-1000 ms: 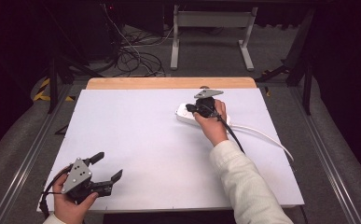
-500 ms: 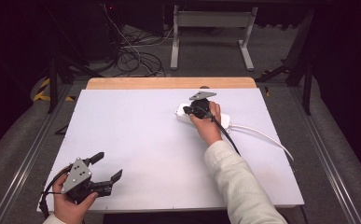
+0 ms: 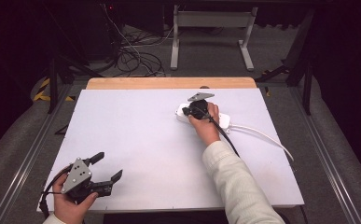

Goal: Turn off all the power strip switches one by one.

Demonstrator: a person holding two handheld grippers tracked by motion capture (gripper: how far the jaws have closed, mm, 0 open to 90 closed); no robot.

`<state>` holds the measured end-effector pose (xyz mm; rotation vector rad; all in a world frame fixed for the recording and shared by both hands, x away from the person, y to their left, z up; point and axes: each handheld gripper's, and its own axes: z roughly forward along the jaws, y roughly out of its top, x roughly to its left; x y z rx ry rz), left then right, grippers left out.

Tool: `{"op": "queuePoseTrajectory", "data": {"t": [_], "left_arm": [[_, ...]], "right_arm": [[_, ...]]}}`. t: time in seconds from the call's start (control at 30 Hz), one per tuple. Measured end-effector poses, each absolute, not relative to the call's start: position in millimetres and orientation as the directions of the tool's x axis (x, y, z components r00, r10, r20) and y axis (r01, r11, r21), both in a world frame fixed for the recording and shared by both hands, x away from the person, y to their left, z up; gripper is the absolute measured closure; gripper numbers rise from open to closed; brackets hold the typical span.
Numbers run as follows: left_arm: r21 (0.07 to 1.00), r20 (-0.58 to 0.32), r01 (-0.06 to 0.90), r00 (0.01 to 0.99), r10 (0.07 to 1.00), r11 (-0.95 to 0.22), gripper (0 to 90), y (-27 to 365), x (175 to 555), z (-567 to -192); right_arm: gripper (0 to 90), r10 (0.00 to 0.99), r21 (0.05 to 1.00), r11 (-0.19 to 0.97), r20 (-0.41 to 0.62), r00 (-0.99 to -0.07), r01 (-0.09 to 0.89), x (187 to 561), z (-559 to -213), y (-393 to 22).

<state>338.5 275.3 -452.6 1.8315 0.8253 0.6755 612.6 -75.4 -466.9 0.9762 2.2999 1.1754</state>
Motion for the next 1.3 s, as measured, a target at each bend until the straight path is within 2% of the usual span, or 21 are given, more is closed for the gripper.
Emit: {"op": "queuePoseTrajectory", "data": {"t": [0.6, 1.3], "left_arm": [[0.926, 0.093, 0.234, 0.617, 0.781, -0.296, 15.7, 274.8, 338.5, -452.4], [0.926, 0.093, 0.235, 0.615, 0.783, -0.295, 15.6, 273.9, 339.0, -452.5]], "right_arm": [[90.0, 0.737, 0.807, 0.406, -0.011, -0.676, 0.429, 612.2, -467.9, -74.3], [90.0, 0.738, 0.795, 0.438, -0.051, -0.673, 0.42, 610.5, -467.8, -69.7]]}}
